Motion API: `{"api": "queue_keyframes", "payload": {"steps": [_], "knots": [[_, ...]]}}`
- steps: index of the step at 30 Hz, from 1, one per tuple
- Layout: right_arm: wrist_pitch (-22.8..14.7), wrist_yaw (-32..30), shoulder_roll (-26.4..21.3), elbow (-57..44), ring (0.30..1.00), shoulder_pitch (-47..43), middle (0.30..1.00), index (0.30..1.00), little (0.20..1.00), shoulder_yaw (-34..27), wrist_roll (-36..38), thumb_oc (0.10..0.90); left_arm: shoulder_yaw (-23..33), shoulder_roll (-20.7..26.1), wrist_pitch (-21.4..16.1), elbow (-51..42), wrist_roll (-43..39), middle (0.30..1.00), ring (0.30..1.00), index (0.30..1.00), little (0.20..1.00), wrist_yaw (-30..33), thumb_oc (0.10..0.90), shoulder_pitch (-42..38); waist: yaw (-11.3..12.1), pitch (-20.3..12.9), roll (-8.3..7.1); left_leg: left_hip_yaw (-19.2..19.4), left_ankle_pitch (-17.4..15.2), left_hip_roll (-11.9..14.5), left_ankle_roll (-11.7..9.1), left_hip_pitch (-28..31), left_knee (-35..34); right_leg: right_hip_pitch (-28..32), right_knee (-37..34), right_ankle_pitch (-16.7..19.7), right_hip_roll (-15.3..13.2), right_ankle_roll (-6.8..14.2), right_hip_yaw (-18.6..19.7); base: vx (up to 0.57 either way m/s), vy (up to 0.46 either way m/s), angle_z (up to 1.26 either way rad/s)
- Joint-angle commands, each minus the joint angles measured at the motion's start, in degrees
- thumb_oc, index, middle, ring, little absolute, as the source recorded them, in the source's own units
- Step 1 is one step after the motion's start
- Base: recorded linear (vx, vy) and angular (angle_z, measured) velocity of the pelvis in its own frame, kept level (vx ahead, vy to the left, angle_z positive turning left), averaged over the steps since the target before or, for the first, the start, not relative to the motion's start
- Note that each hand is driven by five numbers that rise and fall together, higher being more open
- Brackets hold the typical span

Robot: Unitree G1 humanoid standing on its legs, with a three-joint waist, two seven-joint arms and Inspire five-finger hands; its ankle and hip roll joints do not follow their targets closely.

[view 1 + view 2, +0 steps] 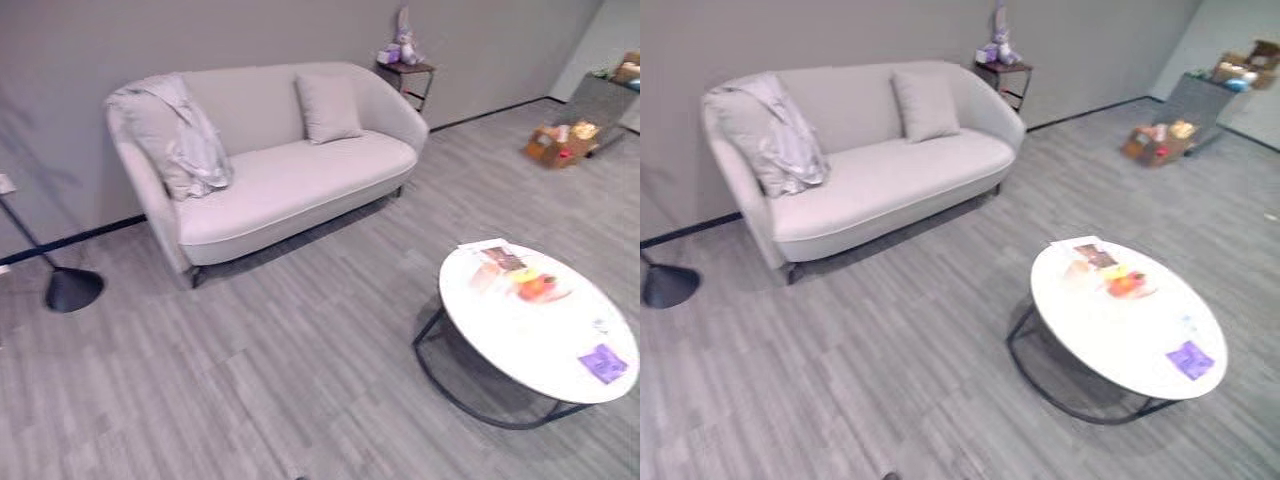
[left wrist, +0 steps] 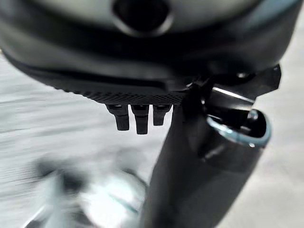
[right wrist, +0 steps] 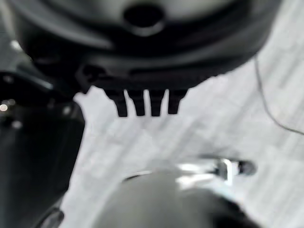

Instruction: Hang the clothes on the sofa on the clothes rack.

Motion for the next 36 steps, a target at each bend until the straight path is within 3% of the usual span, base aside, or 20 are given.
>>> {"api": "queue_keyframes", "payload": {"steps": [1,2,3,4,5,7,9,10,13,16,18,20,21,23,24,26,31,33,34,36], "knots": [[-1.1,0.5,0.1,-0.5,0.900,-2.3,0.900,0.900,0.900,-1.3,0.1,0.800,1.2,-1.3,-2.4,0.3,2.6,0.900,0.900,0.900,0.900,-1.1,0.800,-3.9,-0.7,0.5,4.50,0.7,-2.3,3.3,-3.4,1.5,-2.2,0.1,-15.1,13.8,-0.2,-1.6,-0.9,0.23,-0.035,-0.30],[-1.1,0.5,0.1,-0.5,0.900,-2.3,0.900,0.900,0.900,-1.3,0.1,0.800,1.2,-1.3,-2.4,0.3,2.6,0.900,0.900,0.900,0.900,-1.1,0.800,-3.9,-0.7,0.5,4.56,0.7,-2.2,3.4,-3.4,1.4,-2.2,0.1,-15.2,13.9,-0.1,-1.6,-1.0,0.64,-0.251,-0.41],[-1.4,0.1,-0.5,-0.2,0.900,-1.9,0.900,0.900,0.900,-2.7,2.5,0.800,1.5,-0.6,-3.2,-0.2,1.3,0.900,0.900,0.900,0.900,-0.7,0.800,-5.1,-2.1,0.4,4.76,-0.1,-4.4,5.8,-5.5,4.4,-2.8,0.1,-35.4,11.5,4.3,-1.7,2.6,0.54,-0.287,-0.29],[-1.4,0.0,-0.7,0.0,0.900,-1.9,0.900,0.900,0.900,-3.0,2.8,0.800,1.7,-0.6,-3.3,0.0,1.5,0.900,0.900,0.900,0.900,-0.7,0.800,-5.3,-2.3,0.4,4.69,-0.6,-5.2,6.3,-6.2,5.6,-3.4,0.8,-44.0,12.5,5.6,-1.2,4.6,0.54,-0.286,-0.19],[-1.4,0.0,-0.7,0.0,0.900,-1.9,0.900,0.900,0.900,-3.0,2.8,0.800,1.7,-0.6,-3.3,0.0,1.5,0.900,0.900,0.900,0.900,-0.7,0.800,-5.3,-2.3,0.4,4.74,-0.6,-5.1,6.4,-6.2,5.6,-3.4,0.9,-44.3,12.7,5.6,-1.2,4.6,0.28,-0.135,-0.08],[-1.1,0.0,-1.2,1.6,0.900,-1.8,0.900,0.900,0.900,-3.9,3.0,0.800,2.7,-1.0,-3.8,1.3,1.3,0.900,0.900,0.900,0.900,-0.7,0.800,-5.6,-2.8,0.6,4.25,-1.2,-7.0,7.8,-7.5,8.4,-4.5,-0.1,-57.7,17.4,6.8,0.6,11.0,0.35,-0.150,0.03],[-0.7,0.4,-1.4,2.6,0.900,-1.1,0.900,0.900,0.900,-4.5,2.8,0.800,3.7,-1.4,-3.9,2.4,0.1,0.900,0.900,0.900,0.900,-0.8,0.800,-4.9,-3.1,0.4,3.73,-0.8,-8.2,9.1,-8.5,10.1,-5.0,-1.5,-60.8,19.7,7.8,1.6,13.7,0.51,-0.263,0.30],[-0.5,0.6,-1.6,3.5,0.900,0.1,0.900,0.900,0.900,-4.9,3.0,0.800,4.9,-1.6,-3.9,3.5,-0.4,0.900,0.900,0.900,0.900,-1.1,0.800,-4.2,-3.3,-0.3,2.63,-1.7,-9.7,10.1,-9.3,10.9,-3.7,-0.7,-59.0,20.5,7.8,1.0,15.2,0.58,-0.319,0.30],[-0.1,0.6,-2.0,4.2,0.900,0.7,0.900,0.900,0.900,-5.6,2.6,0.800,5.4,-1.8,-3.5,3.7,-0.8,0.900,0.900,0.900,0.900,-1.4,0.800,-3.5,-3.6,-0.9,2.69,-2.6,-8.9,13.0,-10.3,11.8,-2.7,-1.5,-55.1,19.4,9.6,0.0,14.9,0.41,-0.292,0.66],[-1.4,-0.3,-2.6,3.7,0.900,0.6,0.900,0.900,0.900,-5.1,3.3,0.800,7.0,-2.1,-3.3,5.3,-1.7,0.900,0.900,0.900,0.900,-0.9,0.800,-2.1,-3.1,-0.7,1.92,-4.0,0.3,14.1,-11.8,4.4,12.4,3.4,-56.6,17.9,9.8,-2.2,11.7,0.45,-0.373,0.50],[-1.7,-0.4,-2.9,2.8,0.900,0.3,0.900,0.900,0.900,-4.9,3.6,0.800,7.5,-2.0,-3.0,5.2,-2.6,0.900,0.900,0.900,0.900,-1.0,0.800,-1.9,-2.9,-0.2,1.45,-4.3,1.9,13.5,-11.3,1.4,18.2,5.3,-57.3,17.3,9.9,-2.7,11.0,0.20,-0.202,0.42],[-2.5,-0.8,-3.3,0.9,0.900,-0.9,0.900,0.900,0.900,-3.9,3.2,0.800,8.6,-1.5,-3.0,4.3,-4.4,0.900,0.900,0.900,0.900,-0.2,0.800,-1.8,-1.9,1.4,0.20,-1.8,5.3,14.7,-9.4,-5.1,29.6,7.6,-57.4,16.3,9.8,-4.6,9.3,0.27,-0.363,0.62],[-3.0,-1.4,-4.4,-1.2,0.900,-2.1,0.900,0.900,0.900,-3.1,2.1,0.800,7.9,-1.5,-3.2,3.1,-4.3,0.900,0.900,0.900,0.900,0.2,0.800,-2.1,-1.3,2.4,-0.77,3.4,2.7,16.6,-8.1,-10.3,32.9,8.8,-56.8,14.7,9.1,-5.6,7.3,0.19,-0.291,0.39],[-3.1,-1.4,-4.9,-1.9,0.900,-2.6,0.900,0.900,0.900,-2.8,2.2,0.800,7.8,-1.6,-3.3,2.7,-4.5,0.900,0.900,0.900,0.900,0.1,0.800,-2.1,-1.0,2.6,-0.59,5.3,1.4,16.6,-8.3,-11.4,32.6,9.4,-56.8,14.0,8.8,-5.6,6.8,0.19,-0.088,0.30],[-3.4,-0.8,-5.7,-3.1,0.900,-2.5,0.900,0.900,0.900,-2.5,2.9,0.800,7.7,-2.2,-3.9,1.8,-6.0,0.900,0.900,0.900,0.900,0.3,0.800,-1.8,-1.0,2.6,-0.29,8.1,-2.4,14.5,-9.2,-11.6,26.1,10.6,-56.8,12.5,7.7,-5.2,5.0,0.21,0.000,0.38],[-3.4,-0.5,-5.8,-3.4,0.900,-2.6,0.900,0.900,0.900,-2.6,3.3,0.800,7.8,-2.3,-4.1,1.7,-6.6,0.900,0.900,0.900,0.900,0.5,0.800,-1.9,-1.3,2.3,-0.44,9.8,-2.6,14.1,-10.0,-11.5,19.4,11.1,-56.8,11.3,6.9,-4.8,3.6,0.20,0.022,0.34],[-2.7,-0.8,-4.5,-2.6,0.900,-2.0,0.900,0.900,0.900,-1.7,1.9,0.800,8.0,-3.1,-4.0,1.3,-8.5,0.900,0.900,0.900,0.900,0.5,0.800,-2.2,-0.6,1.6,1.54,12.4,4.8,13.0,-12.2,-13.2,-0.5,13.9,-54.6,6.7,7.6,-5.4,-1.3,0.24,0.083,0.76],[-2.3,-0.5,-3.5,-2.1,0.900,-1.4,0.900,0.900,0.900,-1.7,1.7,0.800,9.1,-3.4,-4.0,1.9,-10.8,0.900,0.900,0.900,0.900,0.5,0.800,-2.1,-0.2,1.6,1.67,13.5,5.5,12.6,-12.6,-14.3,-2.8,16.0,-53.6,4.9,7.4,-5.4,-2.4,0.56,0.235,0.82],[-1.9,0.5,-2.4,-0.7,0.900,0.3,0.900,0.900,0.900,-2.7,0.5,0.800,12.9,-3.1,-3.3,5.3,-11.9,0.900,0.900,0.900,0.900,0.3,0.800,0.1,0.9,-0.8,1.42,8.4,5.9,11.3,-12.0,-11.7,-3.0,19.9,-52.6,3.2,5.8,-3.9,-1.1,0.85,0.380,0.21],[-1.8,0.4,-2.3,0.1,0.900,0.5,0.900,0.900,0.900,-3.3,0.1,0.800,13.0,-2.6,-3.3,6.0,-10.7,0.900,0.900,0.900,0.900,0.4,0.800,0.4,0.5,-1.4,1.08,8.2,5.4,10.9,-11.8,-11.4,-2.1,20.4,-52.4,3.5,4.8,-3.3,-1.3,0.52,0.250,-0.24]]}}
